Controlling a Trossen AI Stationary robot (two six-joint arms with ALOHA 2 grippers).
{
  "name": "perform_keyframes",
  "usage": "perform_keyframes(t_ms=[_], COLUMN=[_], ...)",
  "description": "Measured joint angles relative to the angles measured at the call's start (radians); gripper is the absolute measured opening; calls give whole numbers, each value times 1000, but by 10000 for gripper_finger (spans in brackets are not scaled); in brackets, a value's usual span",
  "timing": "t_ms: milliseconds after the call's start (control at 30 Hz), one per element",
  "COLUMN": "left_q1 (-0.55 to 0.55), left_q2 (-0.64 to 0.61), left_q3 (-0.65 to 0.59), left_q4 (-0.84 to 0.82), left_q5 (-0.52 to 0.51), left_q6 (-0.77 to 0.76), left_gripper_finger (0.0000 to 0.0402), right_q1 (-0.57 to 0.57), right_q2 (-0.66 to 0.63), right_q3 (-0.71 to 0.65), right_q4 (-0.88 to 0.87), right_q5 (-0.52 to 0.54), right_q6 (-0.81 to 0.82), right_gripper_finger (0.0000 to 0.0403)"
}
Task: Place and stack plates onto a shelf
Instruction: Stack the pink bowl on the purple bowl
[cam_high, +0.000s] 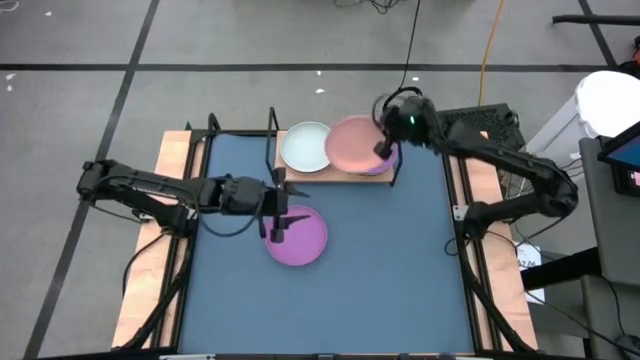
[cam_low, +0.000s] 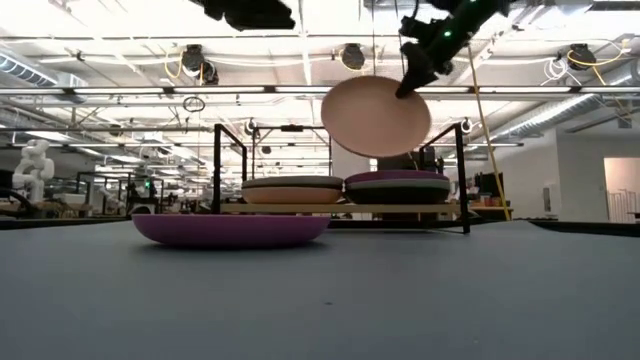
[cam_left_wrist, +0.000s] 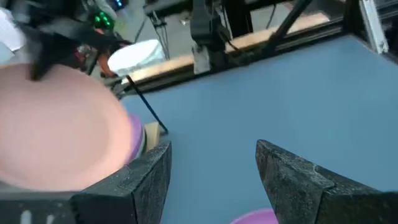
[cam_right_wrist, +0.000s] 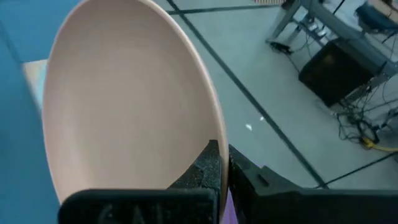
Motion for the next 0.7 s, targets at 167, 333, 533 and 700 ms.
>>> perform_keyframes(t_ms=[167,333,533,700], left_q1=[61,92,92,91], left_q2=[3,3,3,3], left_q3=[-12,-11,-11,-11], left_q4=[-19,-29,-27,-24], left_q5=[6,51,69,70], left_q6=[10,-20,-65,-108], left_gripper_finger=[239,239,239,239], right_q1=[-105,-150,-189,-222], right_q2=[142,286,399,473], right_q3=[187,386,562,689], right_q4=[-99,-278,-441,-521], right_q5=[-45,-45,-75,-126], right_q6=[-97,-166,-218,-236], right_gripper_finger=[0,0,0,0])
